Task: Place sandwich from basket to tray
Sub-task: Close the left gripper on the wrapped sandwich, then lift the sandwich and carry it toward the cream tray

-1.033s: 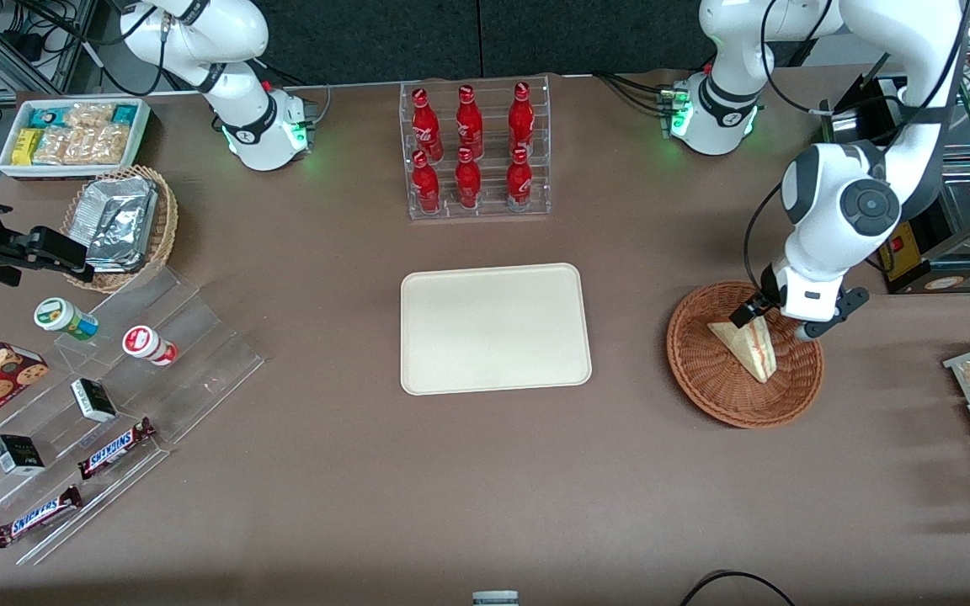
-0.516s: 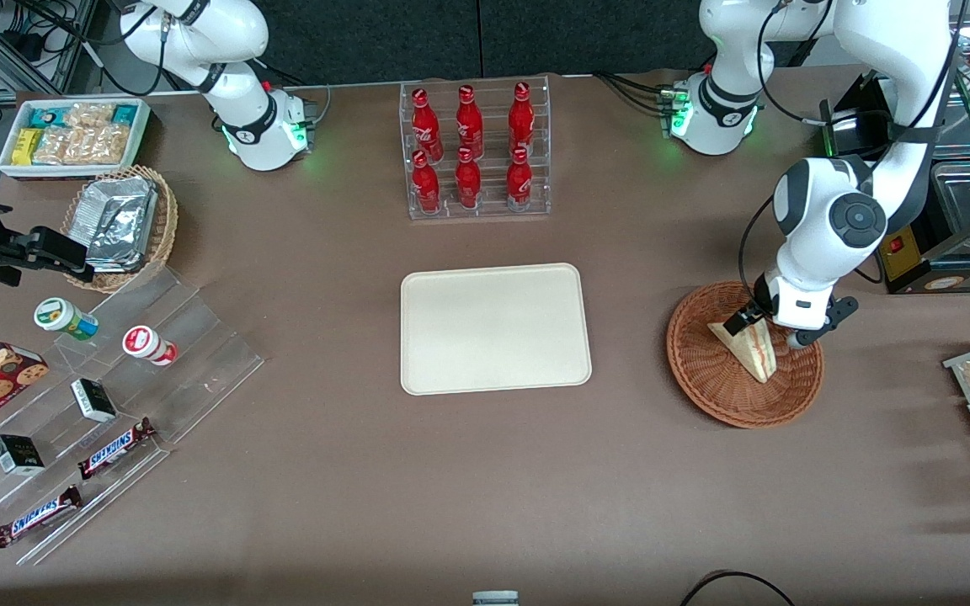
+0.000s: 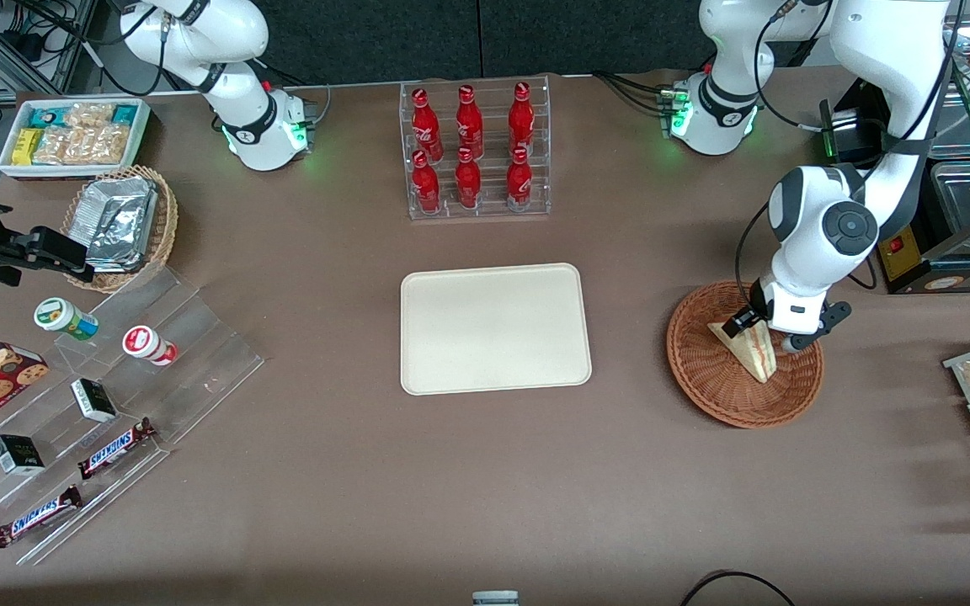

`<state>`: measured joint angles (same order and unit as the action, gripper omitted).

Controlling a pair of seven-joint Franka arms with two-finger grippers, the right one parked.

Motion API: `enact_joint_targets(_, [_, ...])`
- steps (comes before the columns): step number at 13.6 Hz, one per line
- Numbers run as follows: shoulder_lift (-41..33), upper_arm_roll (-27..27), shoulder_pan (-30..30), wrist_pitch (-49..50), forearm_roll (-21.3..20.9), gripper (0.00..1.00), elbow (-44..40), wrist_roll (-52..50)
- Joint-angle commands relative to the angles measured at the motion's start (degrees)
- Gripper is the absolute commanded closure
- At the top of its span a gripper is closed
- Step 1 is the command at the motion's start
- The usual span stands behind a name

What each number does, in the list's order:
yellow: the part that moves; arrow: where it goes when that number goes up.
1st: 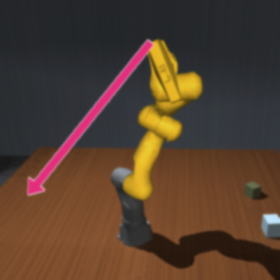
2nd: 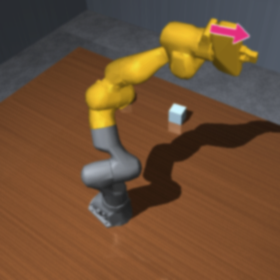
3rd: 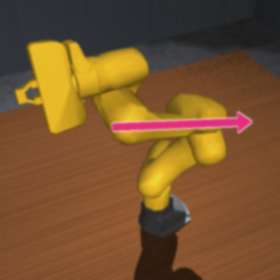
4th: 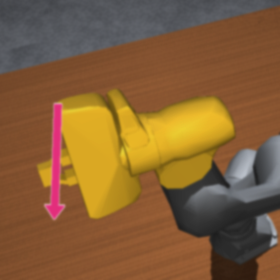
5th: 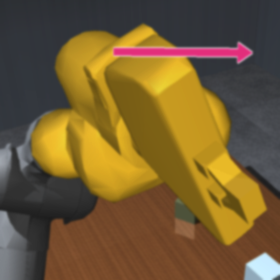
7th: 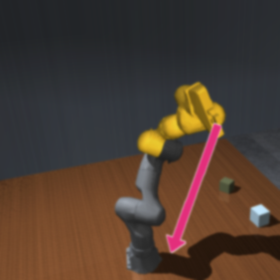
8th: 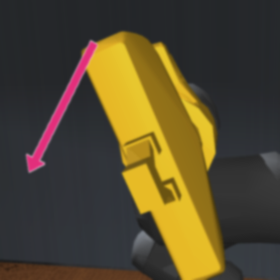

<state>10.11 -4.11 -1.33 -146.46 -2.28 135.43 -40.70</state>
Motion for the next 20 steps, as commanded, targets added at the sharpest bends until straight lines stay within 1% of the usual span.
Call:
enact_joint_targets(1, [0.4,0.1,0.0,-0.7,0.3,1.00,-0.5,-0.4])
enact_joint_targets(3, [-0.6,0.1,0.0,-0.1,0.3,1.00,-1.0,-0.4])
enact_joint_targets(5, [-3.0,0.0,-0.2,3.9,-0.1,1.00,-1.8,-0.3])
enact_joint_targets(7, [-6.5,-0.2,-0.4,12.9,-0.1,1.00,-4.7,0.1])
enact_joint_targets(10, [-8.2,-1.6,-0.8,29.7,0.0,1.00,-14.4,0.4])
enact_joint_targets(11, [-8.3,-3.6,-1.0,33.5,0.2,1.00,-17.1,0.4])
enact_joint_targets(12, [-8.3,-6.3,-1.0,35.2,0.3,1.00,-19.0,0.3])
enact_joint_targets(15, [-7.3,-15.4,-1.0,39.9,0.4,1.00,-24.6,-0.5])
enact_joint_targets(17, [-5.2,-20.7,-1.2,40.9,0.9,1.00,-26.7,-0.7])
enact_joint_targets(18, [-3.7,-22.7,-1.7,40.8,0.9,1.00,-27.7,-1.0])
enact_joint_targets(20, [-0.3,-24.1,-4.0,40.4,0.8,1.00,-29.8,-3.3])
